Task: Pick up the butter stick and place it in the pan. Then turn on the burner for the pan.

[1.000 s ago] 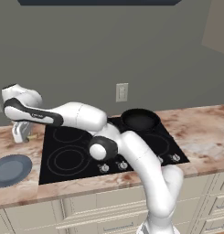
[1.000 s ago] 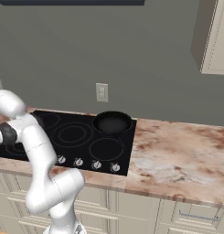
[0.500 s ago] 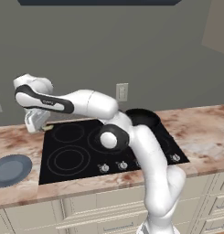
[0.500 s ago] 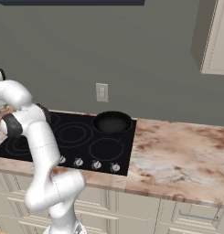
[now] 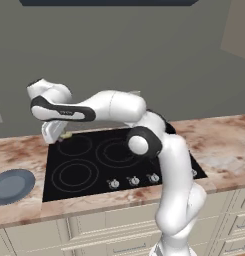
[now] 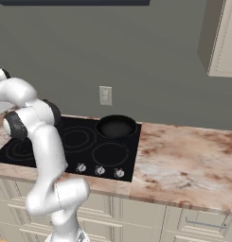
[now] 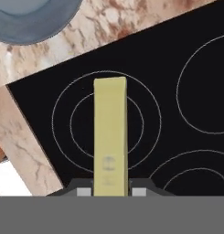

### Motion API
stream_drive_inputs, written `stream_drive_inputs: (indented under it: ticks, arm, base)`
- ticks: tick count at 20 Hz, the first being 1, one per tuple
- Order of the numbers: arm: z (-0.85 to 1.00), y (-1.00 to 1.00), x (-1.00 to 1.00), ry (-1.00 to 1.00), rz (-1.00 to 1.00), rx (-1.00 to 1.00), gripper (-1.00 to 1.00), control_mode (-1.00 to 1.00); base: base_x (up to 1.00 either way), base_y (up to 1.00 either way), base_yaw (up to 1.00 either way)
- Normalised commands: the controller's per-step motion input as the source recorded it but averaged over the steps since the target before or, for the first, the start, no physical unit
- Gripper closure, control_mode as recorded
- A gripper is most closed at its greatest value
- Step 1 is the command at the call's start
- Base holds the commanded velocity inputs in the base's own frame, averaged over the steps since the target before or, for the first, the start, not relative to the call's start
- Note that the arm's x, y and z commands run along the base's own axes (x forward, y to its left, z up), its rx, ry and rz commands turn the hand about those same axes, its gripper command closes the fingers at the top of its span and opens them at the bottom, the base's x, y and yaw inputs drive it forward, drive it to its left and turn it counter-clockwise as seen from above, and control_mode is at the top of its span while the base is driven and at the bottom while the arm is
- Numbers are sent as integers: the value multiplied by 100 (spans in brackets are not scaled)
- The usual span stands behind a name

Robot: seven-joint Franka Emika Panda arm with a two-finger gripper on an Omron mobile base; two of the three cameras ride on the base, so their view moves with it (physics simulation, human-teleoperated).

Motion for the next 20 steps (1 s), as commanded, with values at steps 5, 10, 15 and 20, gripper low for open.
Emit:
stream_drive_inputs:
  ticks: [5,10,15,20]
  arm:
    - [0,-89,0,-17,-14,14,100,-100]
    - [5,-96,0,-7,-15,20,100,-100]
    - [12,-89,3,-8,-15,12,100,-100]
    - [32,-94,0,-1,-15,8,100,-100]
  base:
    - [0,0,0]
    - [0,0,0]
    - [0,0,0]
    - [0,0,0]
